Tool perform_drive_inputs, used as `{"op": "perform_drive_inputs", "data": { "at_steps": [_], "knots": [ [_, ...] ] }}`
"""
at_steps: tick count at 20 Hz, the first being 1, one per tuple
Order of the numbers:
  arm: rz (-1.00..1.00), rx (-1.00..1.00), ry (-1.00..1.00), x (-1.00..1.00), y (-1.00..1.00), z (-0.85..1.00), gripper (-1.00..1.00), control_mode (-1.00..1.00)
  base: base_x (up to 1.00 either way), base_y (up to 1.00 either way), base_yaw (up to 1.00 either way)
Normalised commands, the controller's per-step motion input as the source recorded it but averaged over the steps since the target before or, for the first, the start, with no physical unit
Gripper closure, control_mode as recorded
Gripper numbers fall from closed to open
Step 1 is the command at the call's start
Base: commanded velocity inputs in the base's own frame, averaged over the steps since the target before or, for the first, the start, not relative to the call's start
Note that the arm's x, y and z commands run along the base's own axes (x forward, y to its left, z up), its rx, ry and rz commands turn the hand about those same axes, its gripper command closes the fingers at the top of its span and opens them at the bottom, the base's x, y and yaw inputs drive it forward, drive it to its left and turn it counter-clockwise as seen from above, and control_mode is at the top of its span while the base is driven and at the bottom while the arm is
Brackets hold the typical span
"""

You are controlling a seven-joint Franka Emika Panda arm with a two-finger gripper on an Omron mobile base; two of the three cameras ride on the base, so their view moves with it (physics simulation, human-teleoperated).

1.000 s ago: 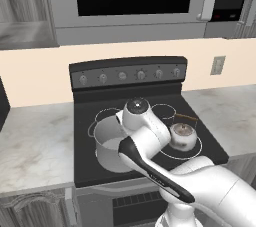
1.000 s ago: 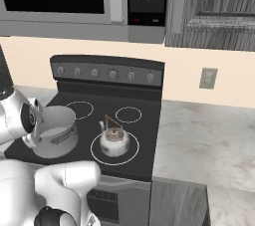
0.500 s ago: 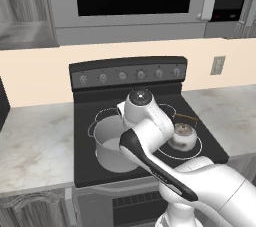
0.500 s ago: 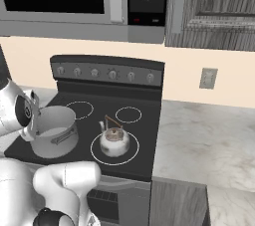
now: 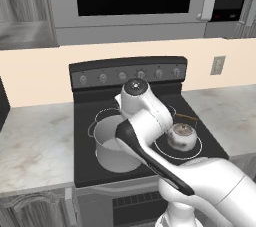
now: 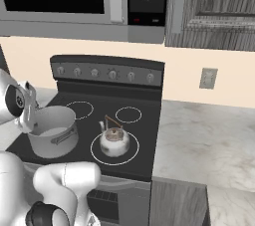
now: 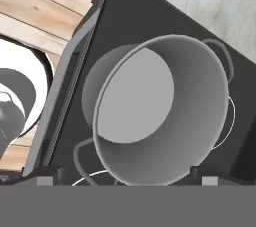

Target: Pick the kettle from the cabinet and place it on a stove burner. Then pick the pot from the counter and place it on another stove burner. Finally, turn both burners on.

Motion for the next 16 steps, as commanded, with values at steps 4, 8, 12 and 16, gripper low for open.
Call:
{"op": "perform_drive_inputs", "data": {
  "at_steps": [4, 8, 12, 16],
  "knots": [
    [0.02, -0.13, 0.00, 0.00, 0.11, 0.24, -1.00, -1.00, 0.00, 0.00, 0.00],
    [0.05, -0.15, 0.00, 0.00, 0.13, 0.20, -1.00, -1.00, 0.00, 0.00, 0.00],
    [0.09, -0.12, 0.00, 0.00, 0.13, 0.14, -1.00, -1.00, 0.00, 0.00, 0.00],
    [0.15, -0.11, -0.01, 0.08, 0.06, 0.09, -1.00, -1.00, 0.00, 0.00, 0.00]
  ]
}}
